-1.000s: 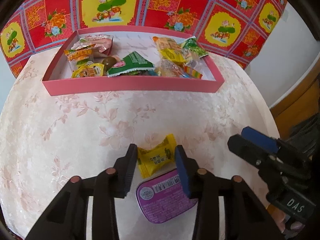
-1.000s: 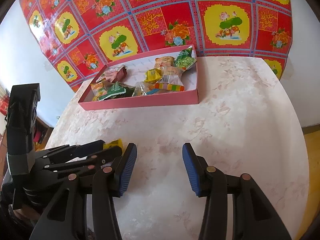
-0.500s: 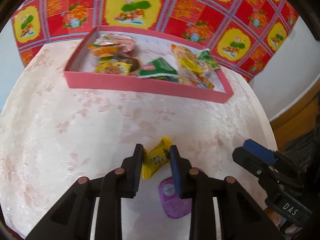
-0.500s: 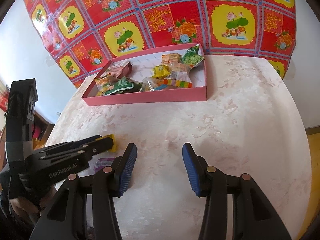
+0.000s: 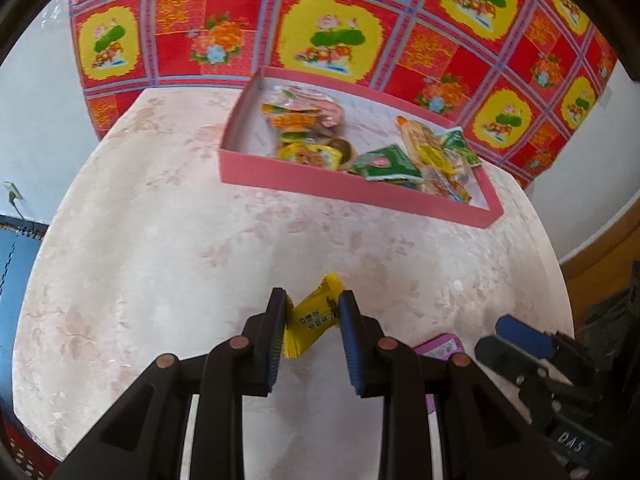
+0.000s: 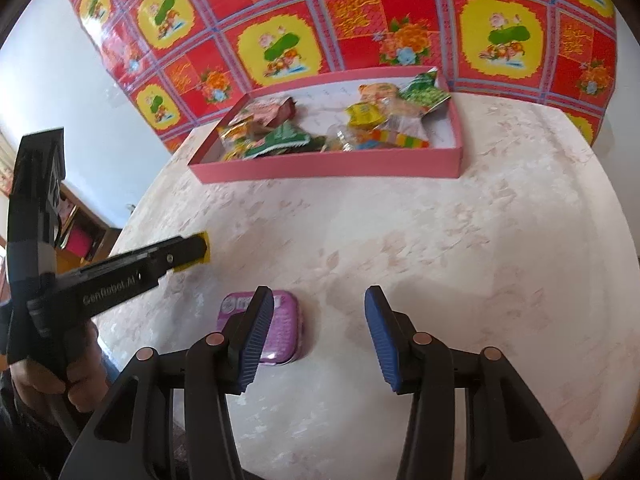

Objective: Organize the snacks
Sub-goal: 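Close the left gripper on the yellow candy packet while the right grasps the purple tin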

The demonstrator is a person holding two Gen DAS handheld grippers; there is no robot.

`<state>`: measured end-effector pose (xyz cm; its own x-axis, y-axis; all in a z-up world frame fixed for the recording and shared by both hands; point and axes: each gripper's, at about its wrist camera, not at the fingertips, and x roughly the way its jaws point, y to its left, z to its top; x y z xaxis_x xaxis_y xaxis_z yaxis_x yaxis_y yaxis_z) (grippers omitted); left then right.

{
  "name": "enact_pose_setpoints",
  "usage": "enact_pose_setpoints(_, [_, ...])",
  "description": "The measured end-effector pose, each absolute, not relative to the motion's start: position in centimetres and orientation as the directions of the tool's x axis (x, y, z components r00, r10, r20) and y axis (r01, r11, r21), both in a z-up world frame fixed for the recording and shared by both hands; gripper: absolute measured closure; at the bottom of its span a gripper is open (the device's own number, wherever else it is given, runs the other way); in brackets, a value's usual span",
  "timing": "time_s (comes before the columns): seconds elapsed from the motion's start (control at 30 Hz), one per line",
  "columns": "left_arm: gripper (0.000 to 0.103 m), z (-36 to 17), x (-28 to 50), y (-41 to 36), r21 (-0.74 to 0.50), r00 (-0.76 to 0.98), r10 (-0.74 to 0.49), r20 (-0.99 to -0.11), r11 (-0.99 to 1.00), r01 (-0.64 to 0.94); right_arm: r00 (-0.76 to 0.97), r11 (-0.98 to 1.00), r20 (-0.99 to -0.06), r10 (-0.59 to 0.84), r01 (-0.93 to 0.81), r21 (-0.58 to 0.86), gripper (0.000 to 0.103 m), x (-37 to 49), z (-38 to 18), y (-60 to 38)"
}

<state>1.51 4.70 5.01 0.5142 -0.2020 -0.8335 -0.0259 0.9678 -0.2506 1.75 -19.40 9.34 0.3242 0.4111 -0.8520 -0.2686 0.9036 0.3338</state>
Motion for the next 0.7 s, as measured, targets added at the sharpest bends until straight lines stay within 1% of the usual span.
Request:
enact_pose_setpoints(0.27, [0.075, 5.0, 0.9, 6.6, -0.231, 0.532, -0.158, -0.832, 0.97, -0.072, 0.283, 0.887, -0.862, 0.421, -0.325, 0.327, 0.054, 0.8, 8.9, -17.0])
enact_pose_setpoints(0.3, [0.075, 5.0, 0.8, 6.8, -0.231, 0.533, -0.156, -0.831, 0.97, -0.076, 0.279, 0.886, -0.864, 0.419, -0.335, 0.321, 0.052, 0.7, 8.8, -16.6])
enact_pose_setpoints(0.37, [0.075, 5.0, 0.7, 7.2, -0.235, 0.535, -0.155, -0.83, 0.968, -0.084, 0.276, 0.884, -0.866, 0.416, -0.346, 0.314, 0.045, 0.4, 8.8, -16.2])
enact_pose_setpoints(0.5, [0.075, 5.1, 0.5, 7.8, -0.241, 0.541, -0.152, -0.827, 0.966, -0.097, 0.26, 0.876, -0.875, 0.408, -0.38, 0.296, 0.042, 0.0, 8.7, -15.1])
enact_pose_setpoints(0.57, [0.076, 5.1, 0.4, 8.0, -0.242, 0.542, -0.151, -0.827, 0.965, -0.101, 0.258, 0.876, -0.882, 0.395, -0.395, 0.277, 0.035, -0.3, 8.6, -14.5])
enact_pose_setpoints(0.7, [0.075, 5.4, 0.4, 8.1, -0.247, 0.545, -0.155, -0.824, 0.964, -0.1, 0.246, 0.878, -0.898, 0.366, -0.41, 0.245, 0.034, -0.5, 8.3, -13.9])
